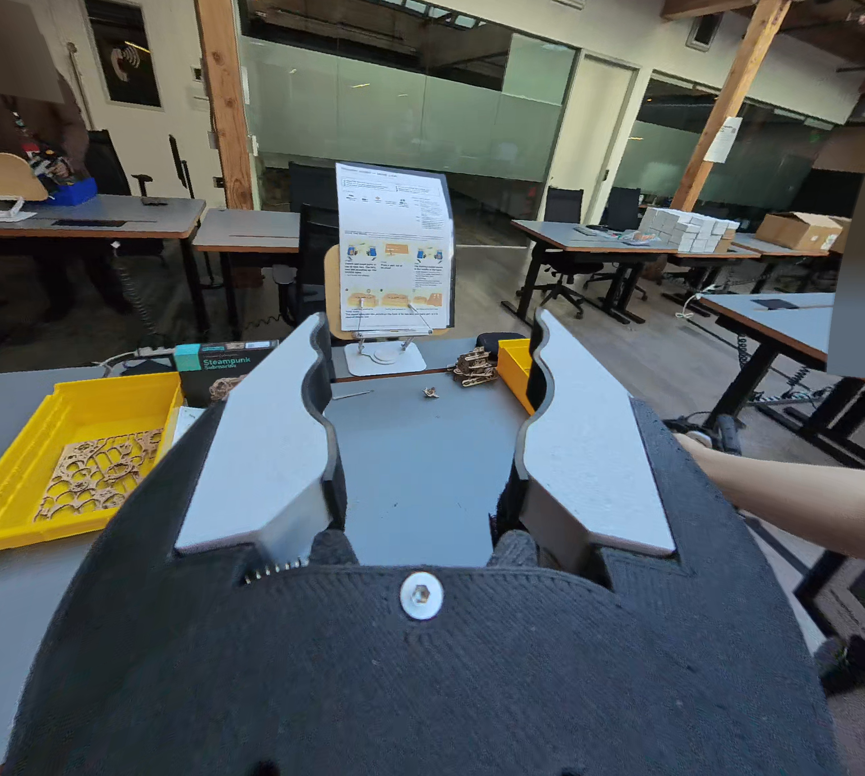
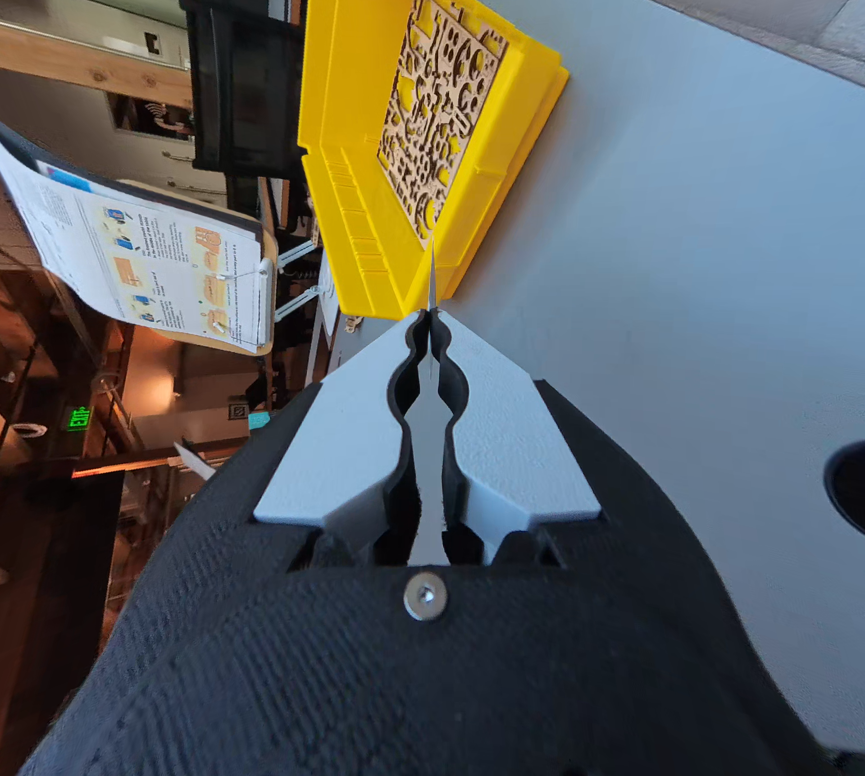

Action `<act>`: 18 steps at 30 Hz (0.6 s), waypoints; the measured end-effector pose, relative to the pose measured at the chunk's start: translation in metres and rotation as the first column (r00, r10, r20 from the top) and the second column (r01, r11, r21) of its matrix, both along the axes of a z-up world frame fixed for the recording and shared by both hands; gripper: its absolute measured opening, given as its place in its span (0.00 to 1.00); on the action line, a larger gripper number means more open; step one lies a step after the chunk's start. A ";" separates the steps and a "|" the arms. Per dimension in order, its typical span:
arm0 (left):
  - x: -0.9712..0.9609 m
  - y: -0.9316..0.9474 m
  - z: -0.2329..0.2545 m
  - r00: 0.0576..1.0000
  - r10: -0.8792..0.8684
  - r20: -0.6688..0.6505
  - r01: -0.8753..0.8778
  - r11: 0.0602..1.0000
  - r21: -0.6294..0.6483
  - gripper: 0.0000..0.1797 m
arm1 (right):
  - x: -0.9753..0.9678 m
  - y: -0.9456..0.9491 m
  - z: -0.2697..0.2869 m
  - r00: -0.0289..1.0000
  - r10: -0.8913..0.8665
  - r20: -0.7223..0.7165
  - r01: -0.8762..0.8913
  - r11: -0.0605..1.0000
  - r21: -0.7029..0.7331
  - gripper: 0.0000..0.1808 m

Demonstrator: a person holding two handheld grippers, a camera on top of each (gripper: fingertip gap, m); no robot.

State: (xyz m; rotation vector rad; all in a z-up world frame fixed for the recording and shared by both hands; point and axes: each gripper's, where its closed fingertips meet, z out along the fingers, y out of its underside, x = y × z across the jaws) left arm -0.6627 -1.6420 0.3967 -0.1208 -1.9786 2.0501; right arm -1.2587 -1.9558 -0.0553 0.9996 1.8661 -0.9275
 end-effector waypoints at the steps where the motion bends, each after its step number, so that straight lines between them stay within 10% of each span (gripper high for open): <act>1: -0.007 -0.002 0.003 0.999 0.027 0.017 -0.027 1.000 -0.010 0.46 | 0.002 -0.010 0.004 1.000 0.021 0.013 -0.020 0.999 -0.029 0.00; 7: -0.037 -0.012 0.000 0.996 0.094 -0.006 -0.094 0.996 0.002 0.46 | 0.090 -0.045 0.076 0.922 0.362 -0.140 -0.388 0.872 -0.298 0.00; 12: -0.045 -0.005 -0.009 0.986 0.156 -0.049 -0.154 0.987 0.043 0.46 | 0.199 -0.103 0.060 0.543 0.758 -0.362 -0.821 0.570 -0.038 0.00; 18: -0.046 0.025 -0.006 0.957 0.285 -0.046 -0.282 0.957 0.066 0.45 | 0.259 -0.155 0.010 0.278 0.905 -0.321 -0.885 0.372 0.282 0.00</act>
